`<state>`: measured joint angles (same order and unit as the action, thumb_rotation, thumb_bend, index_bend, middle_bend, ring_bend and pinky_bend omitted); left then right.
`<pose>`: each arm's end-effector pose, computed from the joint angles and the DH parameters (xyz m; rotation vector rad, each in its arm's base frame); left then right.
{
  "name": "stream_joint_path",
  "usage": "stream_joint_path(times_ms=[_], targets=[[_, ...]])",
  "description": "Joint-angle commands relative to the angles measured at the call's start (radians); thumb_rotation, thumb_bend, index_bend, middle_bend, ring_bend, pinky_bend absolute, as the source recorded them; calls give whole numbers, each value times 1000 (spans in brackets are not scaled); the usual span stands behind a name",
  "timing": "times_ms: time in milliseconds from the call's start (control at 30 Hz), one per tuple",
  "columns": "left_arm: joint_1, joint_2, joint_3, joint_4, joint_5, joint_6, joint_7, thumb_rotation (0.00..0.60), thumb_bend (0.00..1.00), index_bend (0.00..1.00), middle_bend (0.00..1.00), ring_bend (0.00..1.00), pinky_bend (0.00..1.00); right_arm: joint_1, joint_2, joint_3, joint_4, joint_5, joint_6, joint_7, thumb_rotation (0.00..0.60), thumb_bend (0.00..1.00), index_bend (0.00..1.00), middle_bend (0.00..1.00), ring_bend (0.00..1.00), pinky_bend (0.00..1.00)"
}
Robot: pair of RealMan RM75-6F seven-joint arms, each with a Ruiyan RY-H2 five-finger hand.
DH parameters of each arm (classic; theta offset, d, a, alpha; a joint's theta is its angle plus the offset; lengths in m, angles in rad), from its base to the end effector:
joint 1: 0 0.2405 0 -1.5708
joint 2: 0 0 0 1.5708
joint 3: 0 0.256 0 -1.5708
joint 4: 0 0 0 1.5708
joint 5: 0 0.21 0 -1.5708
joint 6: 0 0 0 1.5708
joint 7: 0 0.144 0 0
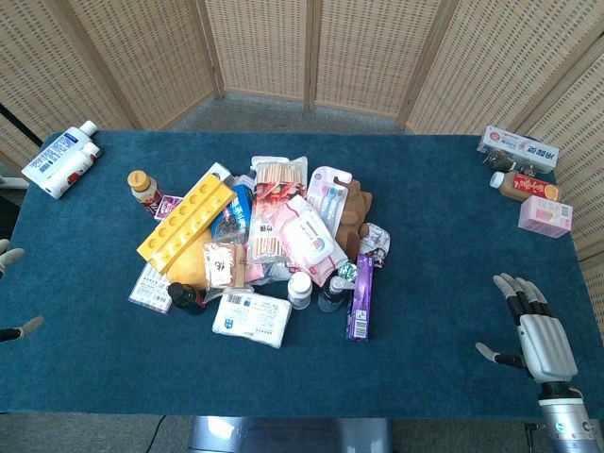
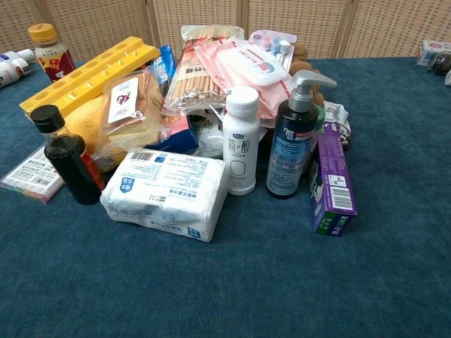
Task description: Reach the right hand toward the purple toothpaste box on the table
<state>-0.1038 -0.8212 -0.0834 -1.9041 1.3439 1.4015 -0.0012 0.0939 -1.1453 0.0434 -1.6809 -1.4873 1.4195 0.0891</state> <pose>-0.2850 0.1877 0.2226 -1.3071 -0.9883 -0.8291 -0.2981 -0.1805 0.1354 1.3602 -1.1022 1.0009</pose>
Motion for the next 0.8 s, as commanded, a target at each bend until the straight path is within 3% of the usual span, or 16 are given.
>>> stream_joint_path(times_ms=[33, 200, 400, 800], targets=[[1, -2, -1, 0, -1, 4, -4, 600, 0, 151, 0, 0, 0, 0, -1, -2, 0, -1, -3, 0, 600, 0, 0, 0, 0, 0], [6, 2, -1, 0, 4, 14, -12, 600, 0, 151, 0, 0, 0, 5, -9, -4, -9, 4, -19, 32, 600, 0, 0, 0, 0, 0], [5, 3, -1, 0, 0, 11, -10, 600, 0, 152, 0, 0, 0, 47, -38, -1, -46, 3, -98, 165, 600, 0, 0, 0, 0, 0], [5, 2, -2, 1, -9, 12, -6, 600, 0, 151, 0, 0, 0, 159, -156, 65, -91, 85, -224, 137, 600, 0, 0, 0, 0, 0]])
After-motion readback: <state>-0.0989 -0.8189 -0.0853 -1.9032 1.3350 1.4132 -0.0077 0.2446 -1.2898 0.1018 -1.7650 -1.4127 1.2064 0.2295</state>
